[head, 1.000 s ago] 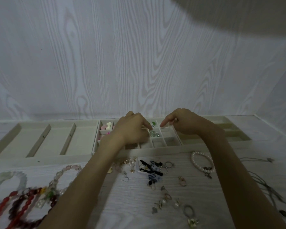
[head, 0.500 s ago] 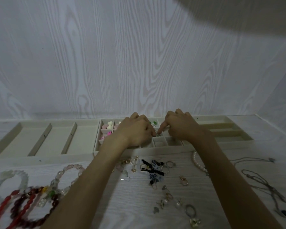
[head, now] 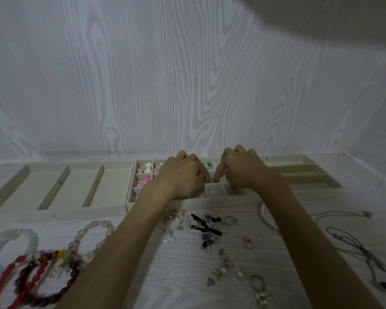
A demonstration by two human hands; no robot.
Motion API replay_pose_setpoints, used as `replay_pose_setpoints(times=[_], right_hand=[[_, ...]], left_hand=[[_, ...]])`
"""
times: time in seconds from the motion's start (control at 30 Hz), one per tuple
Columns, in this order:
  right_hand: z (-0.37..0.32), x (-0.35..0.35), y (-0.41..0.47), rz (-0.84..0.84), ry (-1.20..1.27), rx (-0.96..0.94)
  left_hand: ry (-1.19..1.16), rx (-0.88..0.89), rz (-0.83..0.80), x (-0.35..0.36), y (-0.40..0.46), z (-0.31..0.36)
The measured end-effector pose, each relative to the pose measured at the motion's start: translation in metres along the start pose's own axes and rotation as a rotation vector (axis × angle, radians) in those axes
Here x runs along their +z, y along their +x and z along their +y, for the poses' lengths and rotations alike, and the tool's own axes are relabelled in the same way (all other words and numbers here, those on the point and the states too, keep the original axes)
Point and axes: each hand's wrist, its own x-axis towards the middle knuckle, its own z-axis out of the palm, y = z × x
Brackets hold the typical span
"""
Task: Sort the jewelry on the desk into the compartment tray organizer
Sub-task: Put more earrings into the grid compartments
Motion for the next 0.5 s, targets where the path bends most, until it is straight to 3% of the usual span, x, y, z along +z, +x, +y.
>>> replay_pose_setpoints(times=[0.23,0.5], right_hand=[[0.005,-0.005,-0.002,-0.019,0.070,0.014],[-0.002,0.007,0.003,0.040,-0.079,0.008]], left_hand=[[0.030,0.000,0.059,-0.009,-0.001,0.001],[0.016,-0.001,0.006,-0.009,-0.001,-0.003]])
